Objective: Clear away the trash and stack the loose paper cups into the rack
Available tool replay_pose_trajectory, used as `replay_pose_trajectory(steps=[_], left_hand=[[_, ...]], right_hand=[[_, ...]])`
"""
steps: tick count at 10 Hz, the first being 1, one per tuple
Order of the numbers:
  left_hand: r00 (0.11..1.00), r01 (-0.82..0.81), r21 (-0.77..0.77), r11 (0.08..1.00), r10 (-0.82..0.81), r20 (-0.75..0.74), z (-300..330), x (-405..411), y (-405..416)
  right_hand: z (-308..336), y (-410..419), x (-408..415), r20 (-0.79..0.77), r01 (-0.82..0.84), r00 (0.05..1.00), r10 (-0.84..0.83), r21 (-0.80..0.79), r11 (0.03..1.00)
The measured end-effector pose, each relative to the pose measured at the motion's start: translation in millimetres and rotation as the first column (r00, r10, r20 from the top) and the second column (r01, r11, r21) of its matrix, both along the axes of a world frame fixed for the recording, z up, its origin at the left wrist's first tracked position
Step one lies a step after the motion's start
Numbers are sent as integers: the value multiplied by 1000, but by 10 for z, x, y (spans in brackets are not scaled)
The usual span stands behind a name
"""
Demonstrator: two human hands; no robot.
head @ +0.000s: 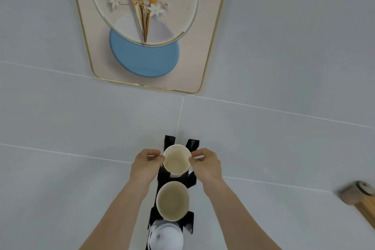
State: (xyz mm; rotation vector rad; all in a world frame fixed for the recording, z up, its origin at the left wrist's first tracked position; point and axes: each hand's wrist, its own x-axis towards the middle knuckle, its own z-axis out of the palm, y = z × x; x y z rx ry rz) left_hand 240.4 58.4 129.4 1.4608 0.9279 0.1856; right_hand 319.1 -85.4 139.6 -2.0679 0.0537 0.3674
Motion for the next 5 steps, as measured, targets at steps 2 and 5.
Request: replay_pose_trajectory(steps=[2, 5], left_hand=[[1000, -10, -3, 1000, 10, 4, -30, 52, 57], [999, 25, 211, 977, -19, -29, 59, -66, -65]], right_hand=[[-65, 22, -27, 4, 72, 997, -72, 25, 997], [55, -281, -176, 30, -97, 994, 107, -251, 963]])
